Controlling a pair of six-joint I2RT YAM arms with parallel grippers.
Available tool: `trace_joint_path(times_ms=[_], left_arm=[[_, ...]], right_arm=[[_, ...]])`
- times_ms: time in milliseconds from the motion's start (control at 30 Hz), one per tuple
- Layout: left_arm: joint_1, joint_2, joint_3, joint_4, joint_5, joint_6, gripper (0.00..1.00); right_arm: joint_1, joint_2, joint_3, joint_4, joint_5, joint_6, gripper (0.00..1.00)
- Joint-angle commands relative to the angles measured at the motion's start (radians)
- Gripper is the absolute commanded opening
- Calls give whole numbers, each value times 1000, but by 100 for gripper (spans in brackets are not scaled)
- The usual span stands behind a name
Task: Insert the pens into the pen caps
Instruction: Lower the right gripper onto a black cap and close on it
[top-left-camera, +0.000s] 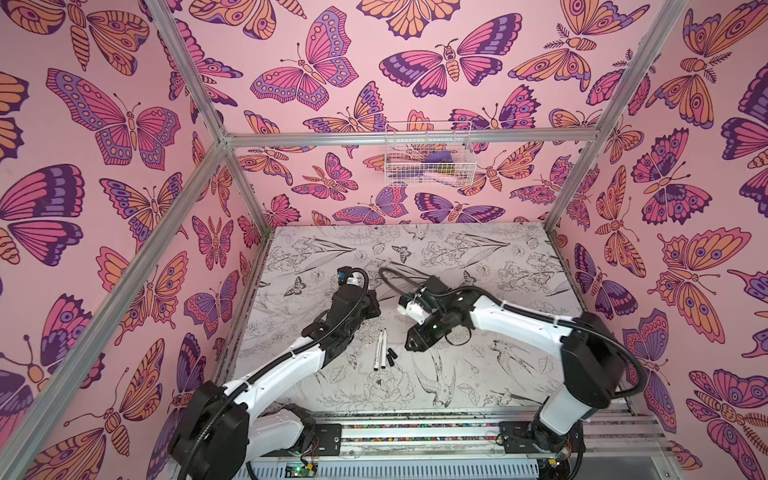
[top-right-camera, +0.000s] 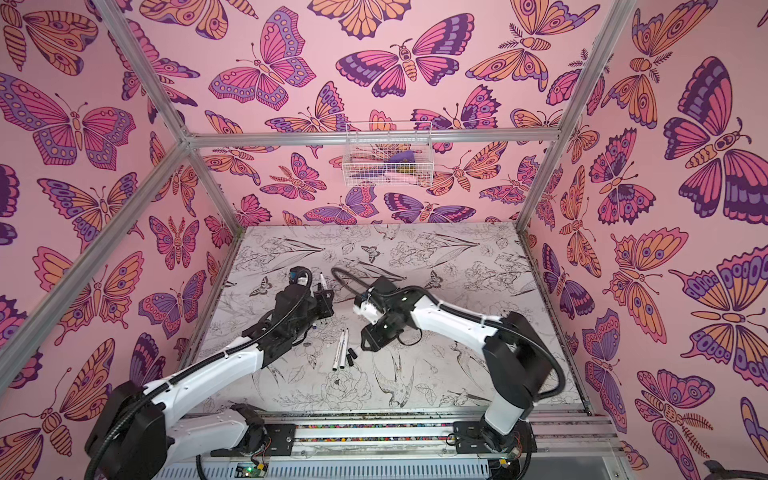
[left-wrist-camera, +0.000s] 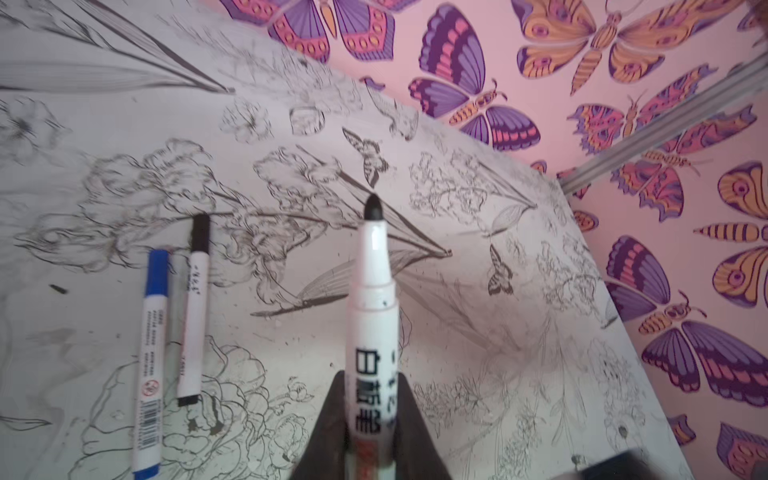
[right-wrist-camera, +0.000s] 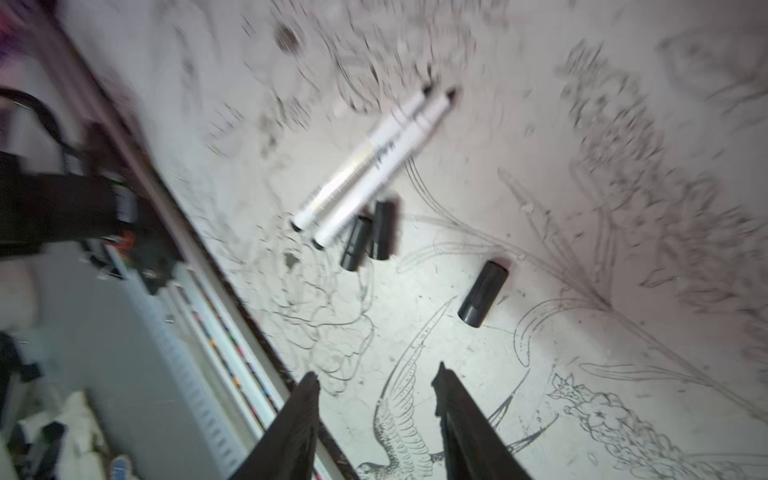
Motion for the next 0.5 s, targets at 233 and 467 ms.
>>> trace_joint_path(times_ms=[233,467], left_arm=[[9,-91,-30,-58,-117,38,0],[9,-104,-44,-61,-116,27,0]], right_arm=[[17,134,115,-107,215,-46,47],[18,233,174,-117,234,-48,43]])
